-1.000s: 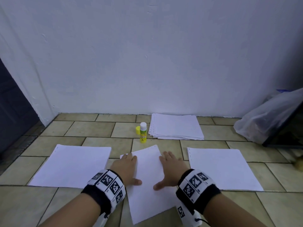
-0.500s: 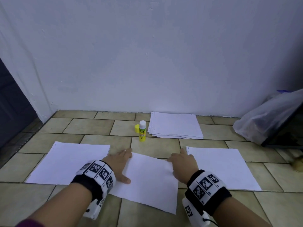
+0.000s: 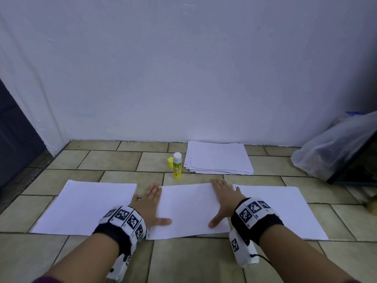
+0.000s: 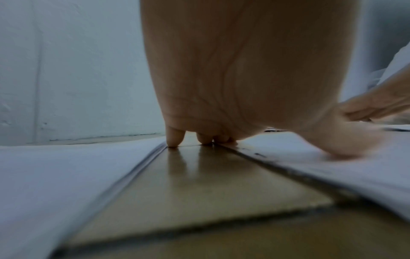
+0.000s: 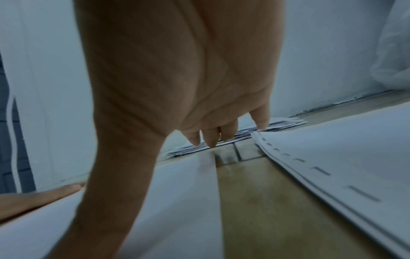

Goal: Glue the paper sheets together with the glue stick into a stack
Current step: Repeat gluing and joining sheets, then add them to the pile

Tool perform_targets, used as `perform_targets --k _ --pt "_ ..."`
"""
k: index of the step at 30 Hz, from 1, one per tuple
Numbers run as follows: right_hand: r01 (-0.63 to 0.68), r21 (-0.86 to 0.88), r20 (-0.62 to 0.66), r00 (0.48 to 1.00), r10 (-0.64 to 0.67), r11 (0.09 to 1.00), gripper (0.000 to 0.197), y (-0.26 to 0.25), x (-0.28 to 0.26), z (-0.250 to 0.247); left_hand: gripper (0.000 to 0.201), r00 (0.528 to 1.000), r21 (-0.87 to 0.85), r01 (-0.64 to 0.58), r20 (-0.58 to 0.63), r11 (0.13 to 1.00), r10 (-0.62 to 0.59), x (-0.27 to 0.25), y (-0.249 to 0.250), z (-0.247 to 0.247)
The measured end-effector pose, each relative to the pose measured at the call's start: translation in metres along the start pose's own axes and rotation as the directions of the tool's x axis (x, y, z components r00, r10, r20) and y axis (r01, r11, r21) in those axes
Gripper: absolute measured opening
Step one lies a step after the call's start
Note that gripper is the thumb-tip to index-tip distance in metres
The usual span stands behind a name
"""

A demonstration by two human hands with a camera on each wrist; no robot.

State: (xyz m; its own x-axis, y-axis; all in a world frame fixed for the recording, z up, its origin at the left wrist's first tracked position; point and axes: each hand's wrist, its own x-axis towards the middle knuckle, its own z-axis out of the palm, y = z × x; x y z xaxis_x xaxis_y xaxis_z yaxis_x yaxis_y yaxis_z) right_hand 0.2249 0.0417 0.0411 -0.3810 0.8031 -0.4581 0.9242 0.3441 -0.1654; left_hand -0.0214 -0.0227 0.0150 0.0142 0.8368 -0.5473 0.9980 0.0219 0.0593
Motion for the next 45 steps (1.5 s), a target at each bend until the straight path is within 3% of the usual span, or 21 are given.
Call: perform_targets --k 2,7,9,11,14,17,20,25,32,34,37,39,42,45 --pt "0.006 0.026 0.009 1.000 -0.007 1.000 0.136 0.000 -0.001 -0.004 0.154 0.998 0.032 -0.024 0.053 0.999 0.022 -0.002 -0.004 -0.003" --pt "0.057 0.103 -0.010 0.998 -0.057 0.993 0.126 -0.003 -0.009 -0.008 0.150 0.996 0.107 -0.068 0.070 0.992 0.060 -0.009 -0.004 -0.009" --pt "0.100 0.259 -0.064 0.994 -0.087 0.961 0.126 0.004 -0.008 -0.006 0.151 0.996 0.108 -0.062 0.071 0.992 0.054 -0.011 -0.003 -0.008" --pt "0.159 0.468 -0.193 0.978 -0.075 0.869 0.122 0.011 -0.010 -0.007 0.151 0.996 0.116 -0.060 0.067 0.991 0.052 -0.011 -0.003 -0.008" --pt "0.203 0.599 -0.300 0.954 -0.018 0.775 0.089 0.015 -0.017 -0.007 0.150 0.996 0.117 -0.056 0.076 0.992 0.047 -0.012 -0.001 -0.008" --pt "0.165 0.581 -0.154 0.984 -0.091 0.797 0.047 0.014 -0.026 -0.002 0.151 0.996 0.106 -0.050 0.075 0.993 0.042 -0.011 -0.002 -0.008" --pt "0.153 0.589 -0.116 0.988 -0.105 0.793 0.030 0.017 -0.030 0.002 0.151 0.997 0.094 -0.058 0.058 0.994 0.053 -0.008 -0.003 -0.005" --pt "0.147 0.577 -0.141 0.987 -0.080 0.804 0.030 0.032 -0.035 -0.003 0.155 0.999 0.107 -0.022 0.040 0.994 0.018 -0.007 -0.001 -0.002" --pt "0.275 0.704 -0.271 0.956 -0.110 0.654 0.038 0.082 -0.060 -0.036 0.149 0.998 0.155 0.043 0.029 0.987 -0.048 -0.001 0.006 -0.001" --pt "0.314 0.745 -0.317 0.943 -0.102 0.588 0.040 0.093 -0.061 -0.046 0.150 0.998 0.165 0.047 0.034 0.985 -0.054 0.001 0.005 0.000" --pt "0.359 0.845 -0.381 0.924 -0.024 0.397 0.040 0.103 -0.055 -0.066 0.149 0.998 0.174 0.045 0.036 0.984 -0.052 -0.001 0.006 -0.002" --pt "0.399 0.848 -0.436 0.900 0.030 0.349 0.040 0.104 -0.045 -0.081 0.149 0.998 0.194 0.048 0.041 0.980 -0.057 -0.001 0.008 -0.003" --pt "0.417 0.829 -0.499 0.852 0.157 0.373 0.038 0.106 -0.018 -0.096 0.150 0.997 0.212 0.061 0.033 0.975 -0.069 0.001 0.007 -0.001" --pt "0.334 0.818 -0.493 0.827 0.270 0.468 0.040 0.106 0.013 -0.101 0.151 0.997 0.243 0.076 0.013 0.967 -0.082 0.005 0.007 0.002"
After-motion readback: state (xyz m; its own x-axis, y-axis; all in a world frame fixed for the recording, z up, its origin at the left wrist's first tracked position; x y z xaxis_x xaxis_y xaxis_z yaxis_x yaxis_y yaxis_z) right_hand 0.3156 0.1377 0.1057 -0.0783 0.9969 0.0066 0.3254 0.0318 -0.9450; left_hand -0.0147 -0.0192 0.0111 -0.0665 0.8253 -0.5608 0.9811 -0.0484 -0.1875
